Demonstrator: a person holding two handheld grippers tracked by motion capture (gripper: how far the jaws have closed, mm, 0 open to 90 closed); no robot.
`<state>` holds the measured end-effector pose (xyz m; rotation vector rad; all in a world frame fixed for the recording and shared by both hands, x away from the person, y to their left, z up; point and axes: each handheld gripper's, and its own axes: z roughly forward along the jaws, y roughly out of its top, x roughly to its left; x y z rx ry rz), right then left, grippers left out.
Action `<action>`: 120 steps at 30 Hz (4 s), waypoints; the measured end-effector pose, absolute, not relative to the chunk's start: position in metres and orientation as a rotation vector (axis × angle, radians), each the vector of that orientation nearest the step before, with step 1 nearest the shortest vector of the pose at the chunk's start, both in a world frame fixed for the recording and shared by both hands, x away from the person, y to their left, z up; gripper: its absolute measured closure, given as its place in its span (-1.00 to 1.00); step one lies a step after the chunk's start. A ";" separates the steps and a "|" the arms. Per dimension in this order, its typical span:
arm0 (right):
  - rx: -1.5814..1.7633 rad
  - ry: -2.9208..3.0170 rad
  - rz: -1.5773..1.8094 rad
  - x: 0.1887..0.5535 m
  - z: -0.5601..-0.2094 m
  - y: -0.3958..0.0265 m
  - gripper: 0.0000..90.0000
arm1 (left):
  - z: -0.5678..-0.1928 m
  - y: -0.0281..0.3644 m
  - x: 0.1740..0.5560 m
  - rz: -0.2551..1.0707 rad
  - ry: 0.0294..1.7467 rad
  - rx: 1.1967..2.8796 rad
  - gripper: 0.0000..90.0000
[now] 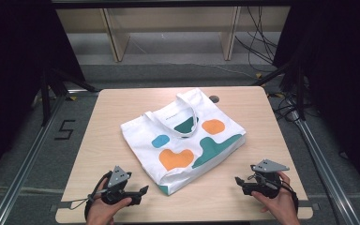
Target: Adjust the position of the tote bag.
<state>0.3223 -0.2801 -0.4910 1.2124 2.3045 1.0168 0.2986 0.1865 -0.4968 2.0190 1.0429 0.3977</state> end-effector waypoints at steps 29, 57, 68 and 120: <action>1.195 2.312 0.993 0.324 -0.492 -0.276 -0.49 | -0.486 0.152 0.299 0.371 0.906 1.958 -0.43; 1.164 2.338 0.985 0.325 -0.493 -0.270 -0.48 | -0.498 0.111 0.340 0.341 0.714 2.194 0.69; 1.200 2.318 1.023 0.325 -0.491 -0.270 -0.44 | -0.499 0.079 0.328 0.265 0.701 2.159 0.78; 1.202 2.229 1.149 0.329 -0.485 -0.275 -0.41 | -0.502 0.215 0.400 0.267 1.241 1.900 0.17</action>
